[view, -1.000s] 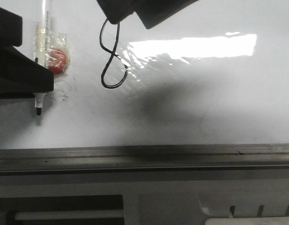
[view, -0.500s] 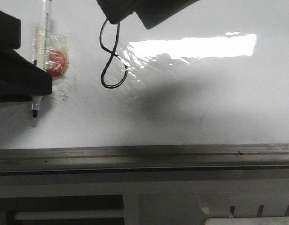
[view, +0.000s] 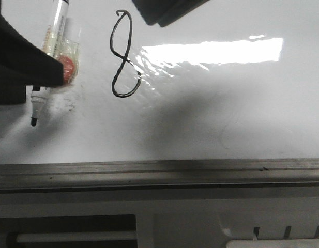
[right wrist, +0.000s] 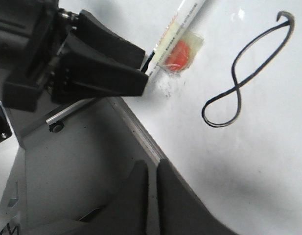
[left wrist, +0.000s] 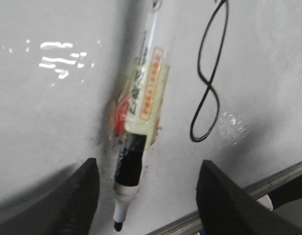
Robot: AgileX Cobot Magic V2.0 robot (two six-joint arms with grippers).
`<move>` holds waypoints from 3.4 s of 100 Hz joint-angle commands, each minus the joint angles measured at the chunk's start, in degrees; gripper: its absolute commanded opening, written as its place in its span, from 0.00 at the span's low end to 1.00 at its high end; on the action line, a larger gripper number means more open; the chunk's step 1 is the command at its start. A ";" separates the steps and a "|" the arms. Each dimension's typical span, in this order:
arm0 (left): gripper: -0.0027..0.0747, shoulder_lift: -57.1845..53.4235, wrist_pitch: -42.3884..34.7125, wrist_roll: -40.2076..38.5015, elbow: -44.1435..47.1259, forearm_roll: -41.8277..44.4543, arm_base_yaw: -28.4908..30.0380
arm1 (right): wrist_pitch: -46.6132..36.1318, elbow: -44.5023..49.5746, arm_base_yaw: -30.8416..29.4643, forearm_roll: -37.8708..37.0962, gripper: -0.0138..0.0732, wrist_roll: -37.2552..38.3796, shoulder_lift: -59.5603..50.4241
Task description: Write number 8 on whiteboard
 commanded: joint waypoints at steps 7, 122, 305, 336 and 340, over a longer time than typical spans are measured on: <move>0.20 -7.47 -2.76 -0.54 -1.44 4.38 0.07 | -9.16 3.74 0.06 -1.15 0.09 0.02 -7.24; 0.01 -28.85 -1.05 -0.31 7.22 20.84 0.07 | -24.17 40.66 0.06 -2.62 0.09 0.02 -54.38; 0.01 -56.01 21.60 -16.88 26.06 37.82 42.25 | -24.06 40.66 0.06 -2.62 0.09 0.02 -54.38; 0.01 -56.01 21.89 -16.88 26.06 37.82 42.25 | -24.06 40.66 0.06 -2.62 0.09 0.02 -54.38; 0.01 -56.01 21.89 -16.88 26.06 37.82 42.25 | -24.06 40.66 0.06 -2.62 0.09 0.02 -54.38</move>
